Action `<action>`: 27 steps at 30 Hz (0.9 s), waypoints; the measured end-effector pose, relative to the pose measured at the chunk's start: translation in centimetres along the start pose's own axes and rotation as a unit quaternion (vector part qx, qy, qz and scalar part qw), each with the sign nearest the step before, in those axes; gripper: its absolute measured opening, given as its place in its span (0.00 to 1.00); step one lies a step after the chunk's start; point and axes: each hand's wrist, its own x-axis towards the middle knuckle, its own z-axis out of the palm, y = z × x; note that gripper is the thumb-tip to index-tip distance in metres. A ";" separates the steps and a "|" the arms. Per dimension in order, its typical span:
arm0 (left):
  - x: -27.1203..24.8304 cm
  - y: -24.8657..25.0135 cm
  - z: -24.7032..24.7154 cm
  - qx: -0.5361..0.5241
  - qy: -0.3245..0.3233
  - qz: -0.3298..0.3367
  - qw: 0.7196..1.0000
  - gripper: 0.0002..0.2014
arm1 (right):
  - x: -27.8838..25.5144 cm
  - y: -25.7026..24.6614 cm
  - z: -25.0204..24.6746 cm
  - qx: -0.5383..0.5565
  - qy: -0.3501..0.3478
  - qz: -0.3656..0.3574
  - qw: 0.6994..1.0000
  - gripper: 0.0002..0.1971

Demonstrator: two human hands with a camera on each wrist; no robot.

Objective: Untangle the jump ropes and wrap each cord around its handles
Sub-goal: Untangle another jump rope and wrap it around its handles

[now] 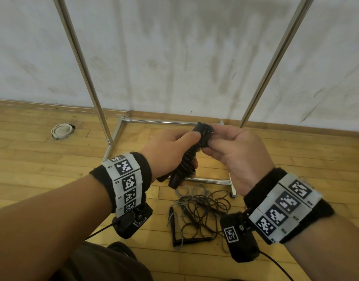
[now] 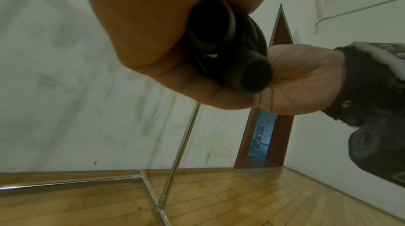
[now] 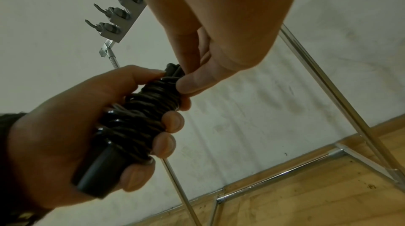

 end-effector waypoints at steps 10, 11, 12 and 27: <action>0.2 -0.2 -0.1 0.101 0.015 0.021 0.994 0.14 | -0.1 -0.1 0.4 0.041 0.035 0.027 0.998 0.10; 0.3 -0.2 -0.1 0.128 0.017 0.020 0.991 0.14 | -0.1 0.0 0.5 0.029 0.038 0.022 0.999 0.09; 0.3 -0.3 0.0 0.148 0.019 0.018 0.989 0.15 | 0.0 0.0 0.5 0.012 0.042 0.017 0.999 0.09; 0.3 -0.2 0.0 0.205 0.046 0.016 0.978 0.11 | 0.4 0.7 0.4 -0.016 0.028 0.020 0.999 0.06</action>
